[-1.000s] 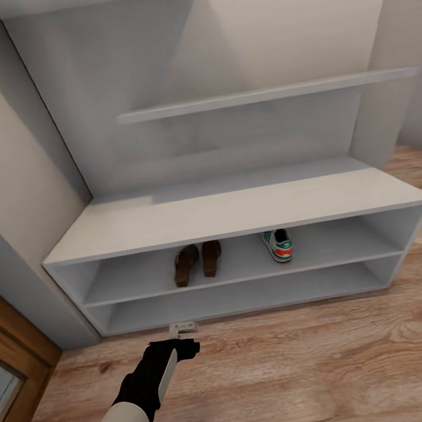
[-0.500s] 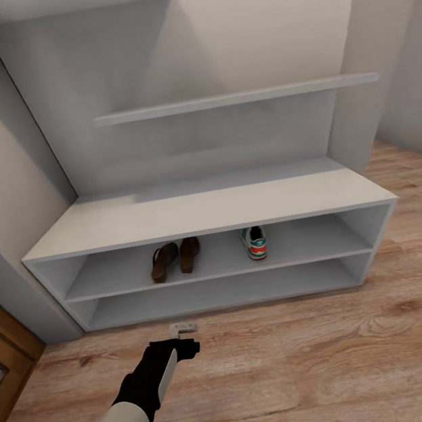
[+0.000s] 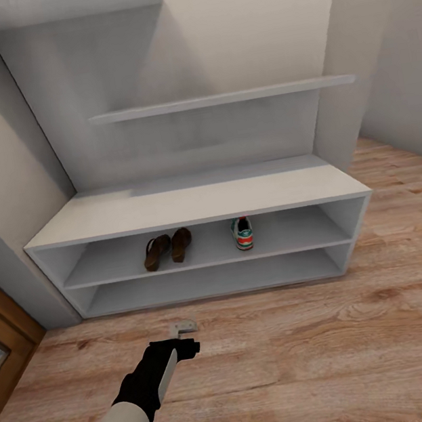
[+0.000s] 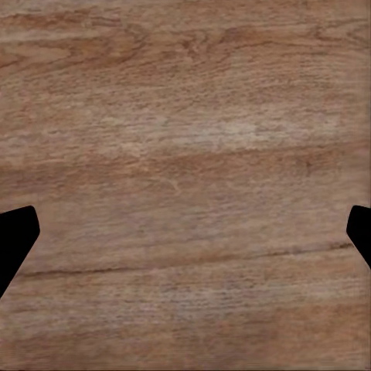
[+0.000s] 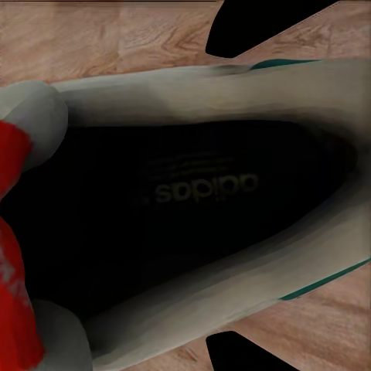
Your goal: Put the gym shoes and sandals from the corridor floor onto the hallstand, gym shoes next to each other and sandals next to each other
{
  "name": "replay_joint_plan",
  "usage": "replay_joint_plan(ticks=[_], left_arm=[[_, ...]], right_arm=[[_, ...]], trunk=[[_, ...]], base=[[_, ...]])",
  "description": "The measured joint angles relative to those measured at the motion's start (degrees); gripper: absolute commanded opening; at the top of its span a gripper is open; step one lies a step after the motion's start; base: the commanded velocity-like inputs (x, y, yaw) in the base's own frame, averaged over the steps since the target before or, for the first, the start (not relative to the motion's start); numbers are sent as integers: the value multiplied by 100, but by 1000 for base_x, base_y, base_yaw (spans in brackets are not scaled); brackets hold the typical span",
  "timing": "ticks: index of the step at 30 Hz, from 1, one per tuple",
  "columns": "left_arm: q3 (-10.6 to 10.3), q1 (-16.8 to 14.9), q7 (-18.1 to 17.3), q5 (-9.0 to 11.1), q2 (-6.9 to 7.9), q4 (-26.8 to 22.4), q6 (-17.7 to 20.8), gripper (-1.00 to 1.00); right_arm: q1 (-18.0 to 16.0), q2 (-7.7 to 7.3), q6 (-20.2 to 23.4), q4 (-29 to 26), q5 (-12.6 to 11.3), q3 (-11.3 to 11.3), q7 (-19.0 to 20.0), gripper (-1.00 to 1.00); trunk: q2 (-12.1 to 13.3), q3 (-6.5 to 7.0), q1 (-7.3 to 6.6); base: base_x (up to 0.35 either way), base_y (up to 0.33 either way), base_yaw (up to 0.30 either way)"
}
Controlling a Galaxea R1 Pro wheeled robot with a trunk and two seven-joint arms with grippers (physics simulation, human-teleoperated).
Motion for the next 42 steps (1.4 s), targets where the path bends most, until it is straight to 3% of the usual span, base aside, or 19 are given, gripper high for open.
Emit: replay_joint_plan(ticks=[7,16,23,27,33,37,40,42], left_arm=[[0,0,-7,3,26,7,-37,100],[-1,3,-69,81,340,16,-196,100],[12,8,-136,452,669,44,-619,100],[12,12,-431,735,861,57,-845,100],[11,22,-701,828,1024,61,-1140,100],[10,25,-755,846,1099,62,-1342,100],[10,26,-769,854,1132,62,-1423,100],[10,26,-773,856,1145,62,-1440,100]], right_arm=[[0,8,0,6,-5,32,5,-100],[1,246,0,-9,-7,53,10,-100],[1,333,2,-16,-17,251,16,-100],[2,345,6,-15,-20,443,19,-100],[2,502,14,-8,-21,513,24,-100],[2,647,15,-8,-39,841,26,-100],[-1,699,15,-5,-61,1275,27,-100],[-1,713,15,1,-47,1380,26,-100]], trunk=[[0,0,-2],[0,0,-2],[0,0,-2],[0,0,-2],[0,0,-2],[0,0,-2],[0,0,-2],[0,0,-2]], base=[[-24,-1,0],[-1,0,0],[0,0,0],[0,0,0],[0,0,0],[0,0,0],[0,0,0],[0,0,0]])
